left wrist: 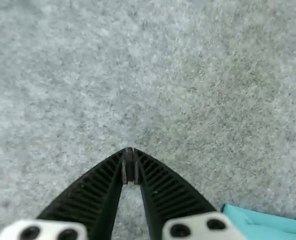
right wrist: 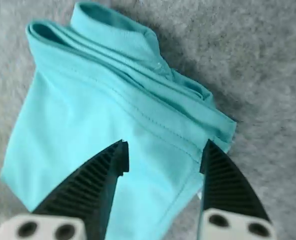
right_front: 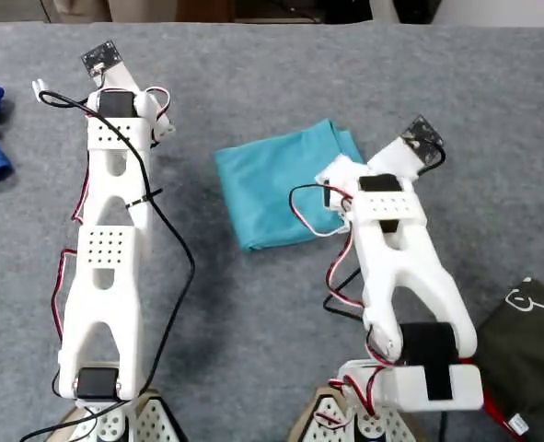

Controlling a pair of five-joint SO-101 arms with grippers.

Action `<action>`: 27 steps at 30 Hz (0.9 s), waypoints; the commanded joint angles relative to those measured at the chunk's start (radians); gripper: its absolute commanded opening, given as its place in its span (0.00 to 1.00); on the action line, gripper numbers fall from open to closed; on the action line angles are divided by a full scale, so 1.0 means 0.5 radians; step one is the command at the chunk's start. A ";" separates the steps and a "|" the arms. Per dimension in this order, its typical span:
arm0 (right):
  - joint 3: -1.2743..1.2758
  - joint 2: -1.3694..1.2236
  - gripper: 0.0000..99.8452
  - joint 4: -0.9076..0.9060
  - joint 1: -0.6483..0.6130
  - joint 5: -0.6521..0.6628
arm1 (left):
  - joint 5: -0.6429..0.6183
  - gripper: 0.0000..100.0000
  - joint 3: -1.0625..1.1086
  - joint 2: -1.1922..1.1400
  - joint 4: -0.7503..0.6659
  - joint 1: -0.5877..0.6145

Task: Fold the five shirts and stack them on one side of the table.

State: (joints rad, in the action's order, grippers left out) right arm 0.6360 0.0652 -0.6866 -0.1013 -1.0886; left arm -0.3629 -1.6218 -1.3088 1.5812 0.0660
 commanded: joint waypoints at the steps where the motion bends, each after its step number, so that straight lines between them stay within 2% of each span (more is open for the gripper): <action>1: -0.026 -0.072 0.25 0.083 -0.017 -0.083 | 0.003 0.02 -0.098 0.032 -0.031 -0.015; 7: -0.186 -0.287 0.25 0.071 0.044 -0.160 | 0.003 0.02 -0.095 0.032 -0.031 -0.015; 14: -0.385 -0.477 0.24 -0.169 0.094 -0.157 | 0.003 0.02 -0.095 0.032 -0.031 -0.015; 16: -0.428 -0.517 0.18 -0.215 0.115 -0.153 | 0.003 0.02 -0.095 0.032 -0.031 -0.015; 20: -0.508 -0.578 0.01 -0.298 0.170 -0.123 | 0.003 0.02 -0.095 0.032 -0.031 -0.015; 27: -0.529 -0.474 0.01 -0.307 0.241 -0.104 | 0.006 0.02 -0.086 0.029 -0.028 -0.012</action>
State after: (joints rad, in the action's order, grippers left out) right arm 0.4227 -0.2186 -0.8355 -0.0046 -1.1531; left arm -0.3629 -1.6218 -1.3103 1.5812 0.0660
